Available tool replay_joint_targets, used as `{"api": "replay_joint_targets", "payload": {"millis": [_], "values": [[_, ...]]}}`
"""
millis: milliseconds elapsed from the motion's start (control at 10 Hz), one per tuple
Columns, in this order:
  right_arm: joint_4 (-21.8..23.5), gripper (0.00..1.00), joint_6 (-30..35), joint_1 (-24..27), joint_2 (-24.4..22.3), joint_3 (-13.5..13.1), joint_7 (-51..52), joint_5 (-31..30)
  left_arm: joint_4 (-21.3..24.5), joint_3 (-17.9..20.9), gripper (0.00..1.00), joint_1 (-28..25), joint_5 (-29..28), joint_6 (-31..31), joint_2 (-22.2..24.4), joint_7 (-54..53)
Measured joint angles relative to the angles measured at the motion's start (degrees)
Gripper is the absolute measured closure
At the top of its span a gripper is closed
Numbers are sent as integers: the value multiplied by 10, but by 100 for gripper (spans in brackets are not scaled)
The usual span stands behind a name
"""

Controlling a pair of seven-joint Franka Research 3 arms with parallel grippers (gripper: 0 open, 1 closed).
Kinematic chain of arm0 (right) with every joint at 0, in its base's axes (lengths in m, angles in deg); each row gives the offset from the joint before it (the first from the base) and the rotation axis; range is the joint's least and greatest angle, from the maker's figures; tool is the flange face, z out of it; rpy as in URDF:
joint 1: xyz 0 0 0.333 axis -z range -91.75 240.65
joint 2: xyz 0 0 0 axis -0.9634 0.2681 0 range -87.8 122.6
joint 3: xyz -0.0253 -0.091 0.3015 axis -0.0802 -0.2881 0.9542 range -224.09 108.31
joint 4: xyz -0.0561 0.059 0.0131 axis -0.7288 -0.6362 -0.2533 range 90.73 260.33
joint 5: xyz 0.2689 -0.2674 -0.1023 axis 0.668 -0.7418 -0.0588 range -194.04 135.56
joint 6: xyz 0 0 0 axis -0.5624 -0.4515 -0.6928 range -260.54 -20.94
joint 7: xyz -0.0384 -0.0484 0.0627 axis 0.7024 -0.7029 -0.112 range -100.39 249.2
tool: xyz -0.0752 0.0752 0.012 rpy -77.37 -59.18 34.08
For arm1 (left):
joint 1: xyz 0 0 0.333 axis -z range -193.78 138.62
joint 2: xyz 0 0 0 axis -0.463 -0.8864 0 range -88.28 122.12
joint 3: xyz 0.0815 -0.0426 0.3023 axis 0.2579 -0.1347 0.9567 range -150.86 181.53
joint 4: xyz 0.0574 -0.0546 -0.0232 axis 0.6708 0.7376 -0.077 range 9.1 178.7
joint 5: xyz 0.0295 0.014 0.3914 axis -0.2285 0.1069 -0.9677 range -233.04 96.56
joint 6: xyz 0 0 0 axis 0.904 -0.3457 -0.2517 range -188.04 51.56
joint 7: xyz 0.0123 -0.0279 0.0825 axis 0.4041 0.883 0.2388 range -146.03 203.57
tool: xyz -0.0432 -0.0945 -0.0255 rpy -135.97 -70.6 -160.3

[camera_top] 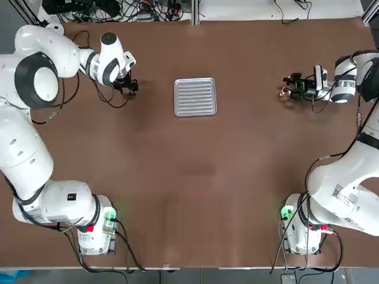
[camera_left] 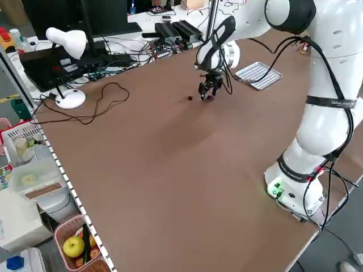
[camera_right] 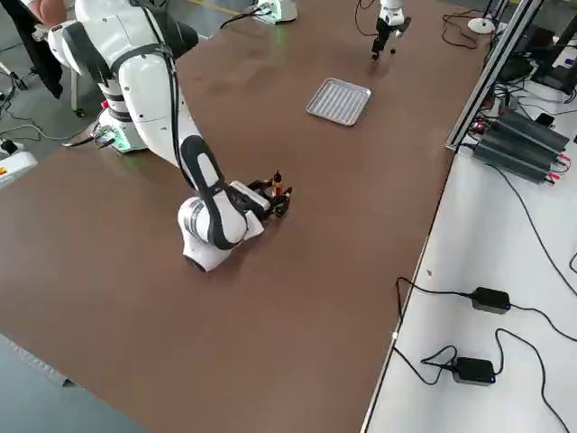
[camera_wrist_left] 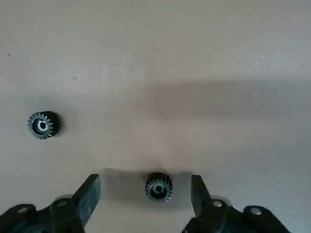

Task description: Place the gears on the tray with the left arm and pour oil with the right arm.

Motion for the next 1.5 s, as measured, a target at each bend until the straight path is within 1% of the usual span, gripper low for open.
{"api": "replay_joint_targets", "payload": {"millis": [200,300,400,600,700,800,900,1000,1100,1200,1400,1500], "values": [[0,44,0,0,0,0,0,0,0,0,19,0,0,-1,-1,4],[0,48,0,0,1,0,0,0,0,-1,20,0,0,-1,-1,11],[0,51,0,0,2,0,0,0,1,-2,22,0,0,-1,-1,17],[0,52,0,2,3,-1,0,1,1,-5,24,0,0,-1,-1,24],[0,55,2,4,4,-1,0,1,2,-6,26,0,0,-1,-1,24],[0,56,10,6,4,-1,0,1,2,-6,31,0,0,-1,-1,25],[-1,61,17,7,4,-1,0,1,2,-6,33,0,0,-1,-1,25],[-1,63,20,7,4,-1,-1,1,2,-6,42,0,0,-1,-1,25],[-2,64,20,6,4,0,-3,1,2,-6,43,0,0,-2,-1,25],[-3,64,20,6,4,0,-4,1,2,-8,52,0,0,-4,0,26],[-4,67,20,6,4,0,-4,1,1,-10,66,0,0,-5,0,31],[-4,67,22,6,4,0,-6,1,1,-11,75,0,0,-6,0,35]]}}
